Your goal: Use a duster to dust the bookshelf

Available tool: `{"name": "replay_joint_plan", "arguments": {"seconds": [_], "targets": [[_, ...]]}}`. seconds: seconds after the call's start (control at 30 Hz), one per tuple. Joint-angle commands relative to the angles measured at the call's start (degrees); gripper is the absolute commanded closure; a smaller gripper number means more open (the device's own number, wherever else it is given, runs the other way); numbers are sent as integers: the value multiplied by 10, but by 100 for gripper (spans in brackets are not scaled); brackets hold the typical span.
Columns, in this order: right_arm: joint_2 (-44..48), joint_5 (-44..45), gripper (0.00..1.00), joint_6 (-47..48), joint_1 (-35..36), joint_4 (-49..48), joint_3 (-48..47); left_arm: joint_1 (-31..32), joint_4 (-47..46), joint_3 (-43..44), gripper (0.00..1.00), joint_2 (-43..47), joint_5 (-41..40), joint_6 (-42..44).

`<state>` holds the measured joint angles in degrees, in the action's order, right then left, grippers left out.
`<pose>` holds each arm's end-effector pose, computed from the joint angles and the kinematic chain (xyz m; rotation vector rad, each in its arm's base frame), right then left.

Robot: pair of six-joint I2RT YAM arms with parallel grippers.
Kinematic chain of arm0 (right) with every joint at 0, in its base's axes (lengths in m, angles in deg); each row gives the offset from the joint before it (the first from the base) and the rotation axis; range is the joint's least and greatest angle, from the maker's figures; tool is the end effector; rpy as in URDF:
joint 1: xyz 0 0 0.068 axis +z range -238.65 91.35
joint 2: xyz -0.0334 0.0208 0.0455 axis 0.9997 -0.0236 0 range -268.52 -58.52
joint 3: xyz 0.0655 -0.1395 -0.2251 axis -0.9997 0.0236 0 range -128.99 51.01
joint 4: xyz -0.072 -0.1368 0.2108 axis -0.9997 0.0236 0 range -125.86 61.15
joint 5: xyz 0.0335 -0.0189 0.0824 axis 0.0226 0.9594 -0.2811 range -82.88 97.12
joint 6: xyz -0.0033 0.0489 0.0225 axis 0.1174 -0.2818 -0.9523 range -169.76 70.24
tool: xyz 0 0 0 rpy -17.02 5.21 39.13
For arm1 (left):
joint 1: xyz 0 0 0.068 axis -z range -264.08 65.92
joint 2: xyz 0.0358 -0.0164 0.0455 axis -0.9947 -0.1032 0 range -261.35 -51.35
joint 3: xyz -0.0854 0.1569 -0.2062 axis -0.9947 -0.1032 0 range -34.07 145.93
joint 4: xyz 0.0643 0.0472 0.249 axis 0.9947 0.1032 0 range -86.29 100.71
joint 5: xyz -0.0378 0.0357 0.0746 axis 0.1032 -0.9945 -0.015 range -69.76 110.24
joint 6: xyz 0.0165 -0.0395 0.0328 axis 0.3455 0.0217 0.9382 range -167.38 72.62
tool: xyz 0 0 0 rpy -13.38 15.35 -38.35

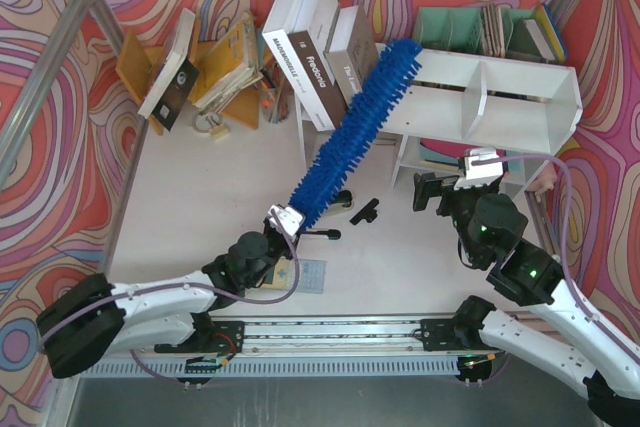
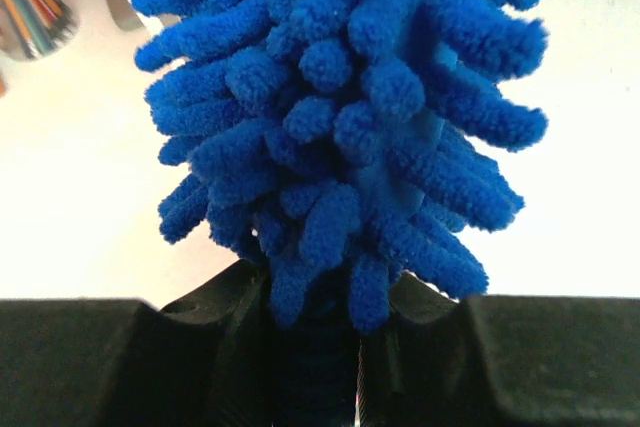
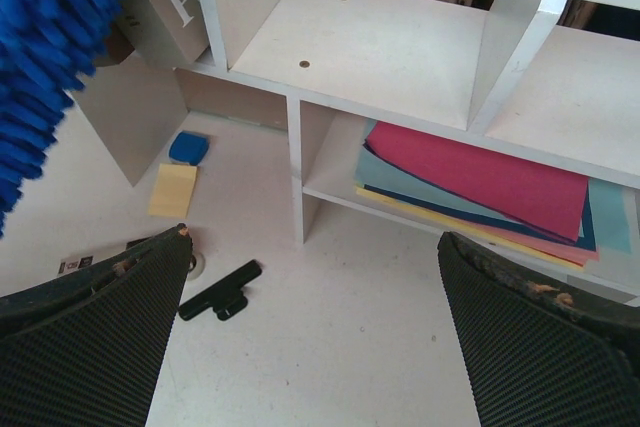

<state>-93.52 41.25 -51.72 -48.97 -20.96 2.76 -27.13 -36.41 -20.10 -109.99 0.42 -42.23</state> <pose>0.1143 0.0688 0.3766 -0.0627 1.5942 0.0894 0.1227 -0.1662 0.2009 0.6191 1.5412 -0.4038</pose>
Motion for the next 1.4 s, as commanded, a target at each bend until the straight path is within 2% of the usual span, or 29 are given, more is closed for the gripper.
{"name": "replay_joint_plan", "arguments": {"seconds": [0.0, 0.17, 0.4, 0.57, 0.77, 1.1, 1.23, 1.37], "targets": [[1, 13, 1, 2, -2, -5, 0, -2, -83, -17, 100, -52, 15, -47], [2, 14, 1, 1, -2, -5, 1, -1, -99, -13, 100, -66, 16, -39], [2, 12, 1, 1, -3, -5, 1, 0, 22, 33, 100, 71, 10, -2], [2, 11, 1, 0, -2, -4, 0, 0, 47, 37, 100, 122, -11, 15], [2, 11, 1, -1, -2, -4, 0, -1, 19, 25, 100, 77, 2, -17], [7, 15, 1, 0, -2, -2, 1, 4, -96, -16, 100, -60, 13, -85], [5, 14, 1, 1, -2, -2, 1, 10, -76, 0, 100, -41, 10, -64], [6, 15, 1, 0, -2, -2, 1, 10, -16, 26, 100, 28, 5, -35]]}}
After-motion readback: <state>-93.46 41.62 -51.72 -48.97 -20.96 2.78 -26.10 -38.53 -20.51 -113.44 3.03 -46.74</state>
